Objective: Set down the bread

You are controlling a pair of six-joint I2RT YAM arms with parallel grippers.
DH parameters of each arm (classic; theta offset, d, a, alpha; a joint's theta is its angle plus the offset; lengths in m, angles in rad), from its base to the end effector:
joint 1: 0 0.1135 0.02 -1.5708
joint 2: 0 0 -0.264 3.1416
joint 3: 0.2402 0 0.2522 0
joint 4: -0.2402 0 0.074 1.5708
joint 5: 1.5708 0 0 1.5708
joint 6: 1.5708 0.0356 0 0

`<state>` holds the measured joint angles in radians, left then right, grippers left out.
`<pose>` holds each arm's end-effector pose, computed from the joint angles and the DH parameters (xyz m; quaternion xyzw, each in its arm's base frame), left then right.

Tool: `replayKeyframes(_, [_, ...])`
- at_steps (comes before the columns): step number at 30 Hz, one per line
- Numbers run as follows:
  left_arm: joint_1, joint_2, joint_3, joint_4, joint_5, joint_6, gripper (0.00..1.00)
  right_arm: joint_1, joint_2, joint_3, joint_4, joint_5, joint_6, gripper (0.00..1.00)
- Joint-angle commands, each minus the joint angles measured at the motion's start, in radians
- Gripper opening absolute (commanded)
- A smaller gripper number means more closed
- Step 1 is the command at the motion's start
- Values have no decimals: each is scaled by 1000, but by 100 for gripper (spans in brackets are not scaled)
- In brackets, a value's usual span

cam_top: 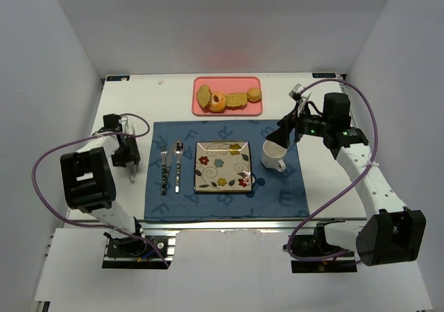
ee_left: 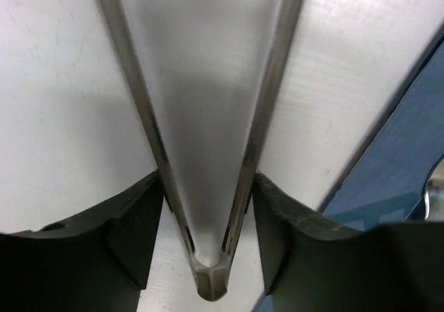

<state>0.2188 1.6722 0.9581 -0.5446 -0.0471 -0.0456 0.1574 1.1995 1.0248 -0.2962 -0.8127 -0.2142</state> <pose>0.2971 0.0678 0.1568 -0.1338 0.9785 0.0366 0.1528 0.2563 0.0669 0.3313 -0.3477 0.7315 0.3232 0.4895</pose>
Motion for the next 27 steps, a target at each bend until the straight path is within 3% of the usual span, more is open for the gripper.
replayKeyframes(1, [5, 18, -18, 74, -19, -25, 61, -5, -17, 44, -4, 1, -13, 84])
replayKeyframes(3, [11, 17, -16, 81, 12, -34, 43, -9, -28, 41, -14, 4, -19, 84])
replayKeyframes(7, [14, -26, 7, 84, 77, -50, 22, -13, -40, 38, -18, 1, -22, 84])
replayKeyframes(11, [-13, -124, 77, 81, 232, -91, 14, -22, -55, 29, -15, 3, -21, 85])
replayKeyframes(13, [-94, -164, 125, 69, 283, -111, 13, -33, -60, 27, -17, 7, -22, 85])
replayKeyframes(15, [-174, -193, 209, 48, 346, -151, 15, -44, -63, 27, -17, 18, -22, 85])
replayKeyframes(16, [-276, -195, 241, 38, 354, -166, 17, -48, -63, 29, -17, 21, -24, 85])
replayKeyframes(19, [-410, -180, 344, 12, 363, -236, 28, -64, -63, 40, -14, 32, -24, 85])
replayKeyframes(24, [-472, -119, 436, 29, 430, -329, 48, -85, -66, 46, -8, 43, -22, 85])
replayKeyframes(27, [-504, -65, 513, 18, 460, -347, 51, -93, -74, 40, -4, 44, -21, 85])
